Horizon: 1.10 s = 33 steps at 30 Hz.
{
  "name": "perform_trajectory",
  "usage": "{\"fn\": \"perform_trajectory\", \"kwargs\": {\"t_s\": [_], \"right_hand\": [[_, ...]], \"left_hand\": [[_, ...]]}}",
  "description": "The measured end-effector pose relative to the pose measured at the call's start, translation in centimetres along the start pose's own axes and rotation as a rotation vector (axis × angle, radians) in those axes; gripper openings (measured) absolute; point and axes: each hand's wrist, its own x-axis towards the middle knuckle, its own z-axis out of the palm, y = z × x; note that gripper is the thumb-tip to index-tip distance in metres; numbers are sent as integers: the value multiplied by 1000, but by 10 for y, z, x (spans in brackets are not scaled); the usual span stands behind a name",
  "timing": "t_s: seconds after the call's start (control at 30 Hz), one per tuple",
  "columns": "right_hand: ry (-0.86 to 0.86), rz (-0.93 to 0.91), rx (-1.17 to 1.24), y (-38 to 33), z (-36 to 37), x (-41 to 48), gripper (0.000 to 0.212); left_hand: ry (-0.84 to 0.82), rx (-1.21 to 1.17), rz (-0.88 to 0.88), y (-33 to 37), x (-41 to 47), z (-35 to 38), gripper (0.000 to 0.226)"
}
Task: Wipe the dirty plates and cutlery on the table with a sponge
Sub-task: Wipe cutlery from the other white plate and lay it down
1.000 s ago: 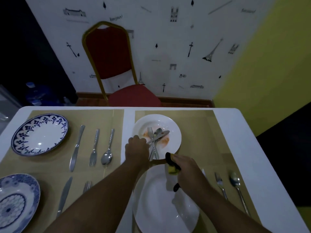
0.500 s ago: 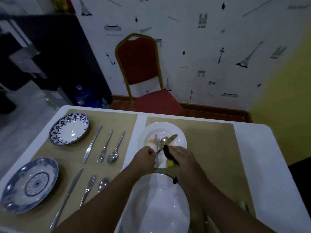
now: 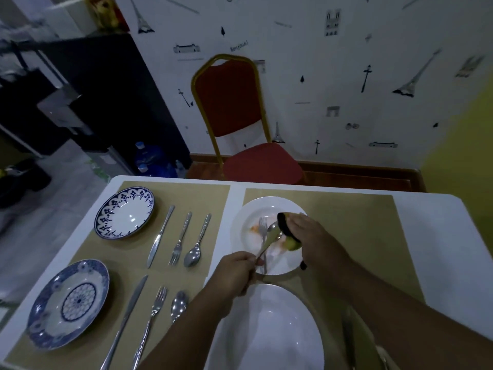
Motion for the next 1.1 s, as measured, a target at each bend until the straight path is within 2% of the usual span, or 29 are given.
{"fn": "perform_trajectory", "kwargs": {"t_s": [0.1, 0.2, 0.43, 0.6, 0.67, 0.77, 0.87, 0.93, 1.03, 1.1], "right_hand": [[36, 286, 212, 2, -1, 3, 65], [133, 364, 294, -14, -1, 2, 58], [166, 184, 162, -59, 23, 5, 61], [67, -76, 2, -72, 33, 3, 58], [7, -96, -6, -75, 34, 1, 66], [33, -117, -73, -66, 33, 3, 77], [-29, -8, -92, -43, 26, 14, 91], [-78, 77, -109, -32, 21, 18, 87], [20, 230, -29, -28, 13, 14, 73], [73, 302, 59, -29, 14, 7, 73]], "left_hand": [[-42, -99, -73, -2, 7, -11, 23], [1, -20, -28, -3, 18, -20, 26], [6, 98, 69, 6, 31, -23, 14], [-48, 29, 82, 12, 22, -28, 12], [-41, 24, 112, 12, 18, -31, 16], [-9, 3, 115, 9, 13, -36, 20], [20, -2, 96, 4, 7, -41, 23], [16, -11, 54, 1, 2, -41, 25], [20, 22, 3, -4, -1, -40, 30], [31, 43, -3, -8, 1, -39, 33]]}}
